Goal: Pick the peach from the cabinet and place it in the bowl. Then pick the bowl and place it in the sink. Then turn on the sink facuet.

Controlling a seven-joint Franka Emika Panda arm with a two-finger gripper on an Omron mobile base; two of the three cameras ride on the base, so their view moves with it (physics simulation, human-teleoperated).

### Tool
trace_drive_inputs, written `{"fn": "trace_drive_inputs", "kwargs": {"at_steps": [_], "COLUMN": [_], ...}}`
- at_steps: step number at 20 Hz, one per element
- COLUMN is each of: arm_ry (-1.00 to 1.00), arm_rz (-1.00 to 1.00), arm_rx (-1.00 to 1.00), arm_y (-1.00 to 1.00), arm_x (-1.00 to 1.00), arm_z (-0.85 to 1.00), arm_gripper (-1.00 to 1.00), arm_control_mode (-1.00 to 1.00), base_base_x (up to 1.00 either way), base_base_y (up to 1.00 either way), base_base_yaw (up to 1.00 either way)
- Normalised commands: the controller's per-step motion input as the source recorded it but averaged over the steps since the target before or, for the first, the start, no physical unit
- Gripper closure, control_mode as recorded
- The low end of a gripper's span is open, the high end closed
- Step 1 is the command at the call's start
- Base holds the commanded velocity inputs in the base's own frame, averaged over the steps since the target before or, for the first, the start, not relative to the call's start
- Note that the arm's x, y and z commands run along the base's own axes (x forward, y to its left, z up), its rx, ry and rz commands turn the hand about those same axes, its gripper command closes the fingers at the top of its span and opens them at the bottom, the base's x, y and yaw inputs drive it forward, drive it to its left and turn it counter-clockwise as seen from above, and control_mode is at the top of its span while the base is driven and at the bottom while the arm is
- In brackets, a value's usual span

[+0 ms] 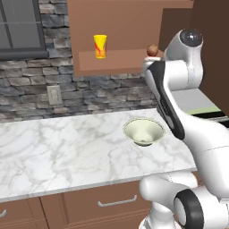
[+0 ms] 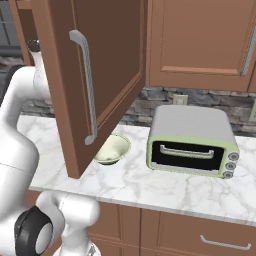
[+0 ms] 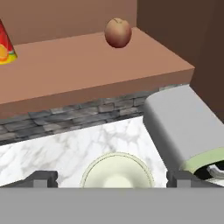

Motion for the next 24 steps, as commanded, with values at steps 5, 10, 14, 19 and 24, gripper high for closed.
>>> {"fn": "trace_drive_inputs", "kwargs": {"at_steps": [5,10,14,19,24], "arm_ry": [-0.32,-0.04,0.0,0.01,0.05], "arm_rz": [-0.04,-0.05,-0.05,-0.02,-0.01], "arm_rx": [-0.12,-0.03,0.0,0.0,0.0], "arm_y": [0.0,0.0,-0.06,-0.28,-0.1], "arm_x": [0.25,0.59,0.79,0.59,0.62], "arm_z": [0.56,0.11,0.0,-0.01,-0.09], "arm_gripper": [-1.0,-1.0,-1.0,-1.0,-1.0], "arm_control_mode": [-1.0,-1.0,-1.0,-1.0,-1.0], "base_base_x": [0.0,0.0,0.0,0.0,0.0], "base_base_y": [0.0,0.0,0.0,0.0,0.0], "base_base_yaw": [0.0,0.0,0.0,0.0,0.0]}}
